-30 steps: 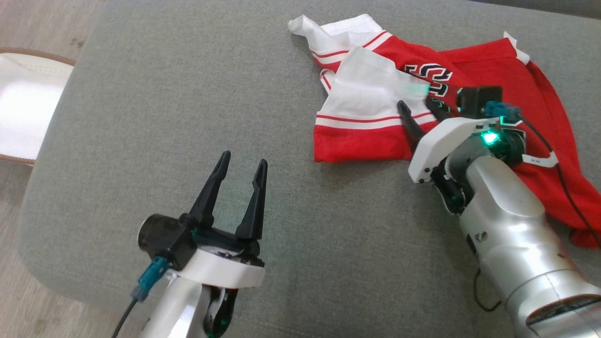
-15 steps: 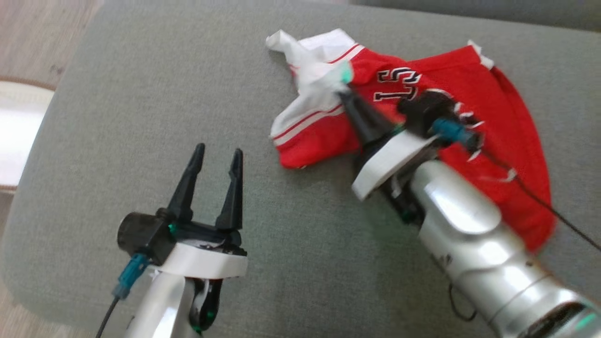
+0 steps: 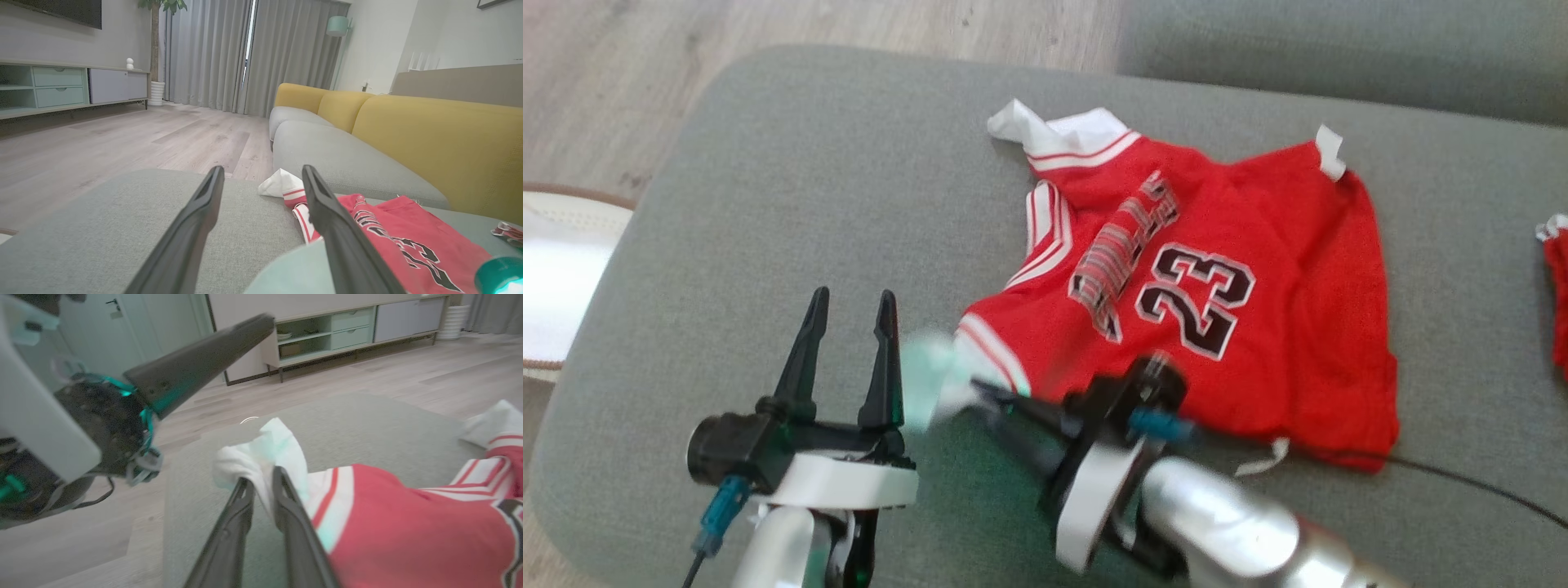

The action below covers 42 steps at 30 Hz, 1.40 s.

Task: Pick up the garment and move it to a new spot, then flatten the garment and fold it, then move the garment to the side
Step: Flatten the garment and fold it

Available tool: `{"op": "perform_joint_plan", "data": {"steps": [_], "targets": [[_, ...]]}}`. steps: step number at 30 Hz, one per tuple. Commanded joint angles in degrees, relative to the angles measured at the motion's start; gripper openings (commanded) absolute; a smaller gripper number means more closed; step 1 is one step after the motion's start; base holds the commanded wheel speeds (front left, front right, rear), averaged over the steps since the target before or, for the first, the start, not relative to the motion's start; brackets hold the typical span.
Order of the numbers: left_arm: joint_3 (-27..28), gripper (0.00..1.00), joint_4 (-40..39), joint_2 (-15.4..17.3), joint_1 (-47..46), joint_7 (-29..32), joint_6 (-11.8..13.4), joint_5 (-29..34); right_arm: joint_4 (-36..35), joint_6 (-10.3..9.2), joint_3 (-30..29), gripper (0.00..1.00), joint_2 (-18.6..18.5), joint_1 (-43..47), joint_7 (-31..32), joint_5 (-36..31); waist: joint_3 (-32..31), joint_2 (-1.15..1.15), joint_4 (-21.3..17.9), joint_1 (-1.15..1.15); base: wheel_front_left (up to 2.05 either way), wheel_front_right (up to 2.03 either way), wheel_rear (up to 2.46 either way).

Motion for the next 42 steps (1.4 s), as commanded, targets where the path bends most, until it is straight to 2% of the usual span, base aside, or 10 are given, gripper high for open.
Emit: {"op": "perform_joint_plan", "data": {"steps": [1, 5, 11, 13, 17, 23, 28, 32, 42], "targets": [[2.30, 1.00, -1.53, 0.22, -0.58, -0.29, 0.17, 0.55, -1.63, -0.05, 2.64, 1.00, 1.35, 0.58, -0.15, 1.89, -1.42, 0.00, 0.37, 0.01, 0.00, 0.00, 0.00], [2.84, 1.00, -1.44, 0.22, 0.53, -0.29, 0.30, 0.96, 0.05, -0.05, 5.27, 1.00, 1.35, -0.15, 0.05, 3.46, -2.91, 0.00, -0.31, 0.01, 0.00, 0.00, 0.00], [3.34, 1.00, -2.25, 0.22, 1.28, -0.29, 0.40, 1.23, 1.47, -0.05, 1.15, 1.00, 1.34, -1.39, -0.43, 3.12, -3.64, 0.00, -2.46, 0.01, 0.00, 0.00, 0.00], [3.57, 1.00, -2.63, 0.22, 1.37, -0.29, 0.46, 1.24, 1.57, -0.05, -3.07, 1.00, 1.09, -1.35, -0.56, 2.02, -3.61, 0.00, -3.60, 0.01, 0.00, 0.00, 0.00], [3.88, 1.00, -3.61, 0.22, 1.52, -0.29, 0.44, 1.15, -1.62, -0.05, -16.00, 1.00, -0.13, 0.98, -0.62, -3.25, -3.28, 0.00, -6.14, 0.01, 0.00, 0.00, 0.00], [4.14, 1.00, -4.65, 0.22, 1.40, -0.29, 0.28, 0.95, -9.45, -0.05, -35.94, 1.00, -0.25, 10.23, -0.63, -13.32, -2.98, 0.00, -9.36, 0.01, 0.00, 0.00, 0.00], [3.87, 1.00, -5.50, 0.22, 1.27, -0.29, 0.15, 0.75, -15.08, -0.05, -47.53, 1.00, 0.91, 18.18, -0.64, -19.22, -2.62, 0.00, -11.34, 0.01, 0.00, 0.00, 0.00], [3.52, 1.00, -5.91, 0.22, 1.13, -0.29, 0.05, 0.72, -17.51, -0.05, -50.69, 1.00, 1.28, 22.08, -0.64, -20.88, -2.35, 0.00, -12.40, 0.01, 0.00, 0.00, 0.00], [2.79, 1.00, -6.13, 0.22, 1.08, -0.29, -0.16, 0.90, -19.67, -0.05, -50.45, 1.00, 1.33, 23.21, -0.64, -19.18, -2.17, 0.00, -13.23, 0.01, 0.00, 0.00, 0.00]]}}
